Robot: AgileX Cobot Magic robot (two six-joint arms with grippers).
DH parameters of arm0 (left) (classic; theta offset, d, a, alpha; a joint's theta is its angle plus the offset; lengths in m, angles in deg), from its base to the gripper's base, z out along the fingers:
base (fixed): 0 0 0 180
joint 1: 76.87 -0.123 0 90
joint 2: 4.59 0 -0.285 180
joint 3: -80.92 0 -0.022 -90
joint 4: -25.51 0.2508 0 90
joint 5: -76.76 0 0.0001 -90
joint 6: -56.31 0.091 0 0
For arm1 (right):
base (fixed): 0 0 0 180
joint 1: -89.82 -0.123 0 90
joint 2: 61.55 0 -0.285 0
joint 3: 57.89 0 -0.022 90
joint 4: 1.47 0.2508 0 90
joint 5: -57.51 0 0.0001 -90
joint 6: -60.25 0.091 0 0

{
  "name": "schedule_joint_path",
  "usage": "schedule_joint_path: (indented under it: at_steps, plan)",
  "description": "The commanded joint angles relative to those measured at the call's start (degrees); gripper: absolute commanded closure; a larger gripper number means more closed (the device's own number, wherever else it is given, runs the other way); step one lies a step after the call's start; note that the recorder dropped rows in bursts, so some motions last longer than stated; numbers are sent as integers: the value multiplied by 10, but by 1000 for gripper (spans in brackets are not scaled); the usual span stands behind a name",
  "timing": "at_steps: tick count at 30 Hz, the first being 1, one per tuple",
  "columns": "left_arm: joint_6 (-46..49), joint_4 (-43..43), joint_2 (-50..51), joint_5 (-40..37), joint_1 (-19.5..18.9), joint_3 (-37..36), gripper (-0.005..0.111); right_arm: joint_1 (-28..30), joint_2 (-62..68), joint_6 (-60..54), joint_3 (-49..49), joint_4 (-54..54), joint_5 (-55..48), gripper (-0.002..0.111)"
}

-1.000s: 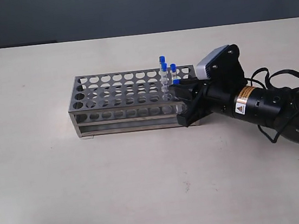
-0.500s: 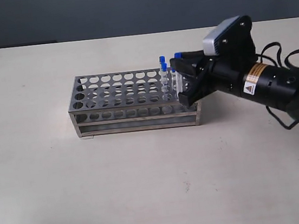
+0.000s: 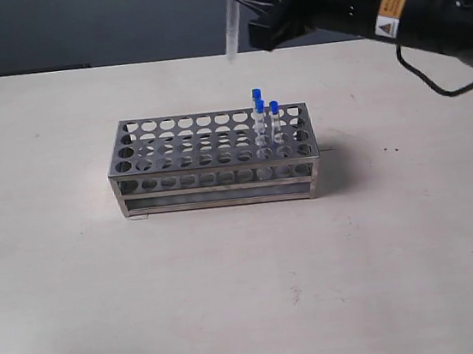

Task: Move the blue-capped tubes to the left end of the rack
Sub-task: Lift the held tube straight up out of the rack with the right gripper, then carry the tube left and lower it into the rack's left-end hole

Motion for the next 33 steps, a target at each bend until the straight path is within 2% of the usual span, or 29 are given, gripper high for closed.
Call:
schedule_joint_path:
  at_steps: [1,6,14,19,33]
  plan:
    - [0,2,3,8,4,1,106,-53,52,28,-78,-51,-33,109]
    - [0,2,3,8,4,1,106,-102,131,28,-157,-47,-69,109]
    - [0,2,3,8,4,1,106,-132,245,28,-265,-22,-71,109]
    - [0,2,3,8,4,1,106,-153,293,28,-319,-24,-118,109]
    - [0,2,3,8,4,1,106,-158,369,28,-375,9,-161,109]
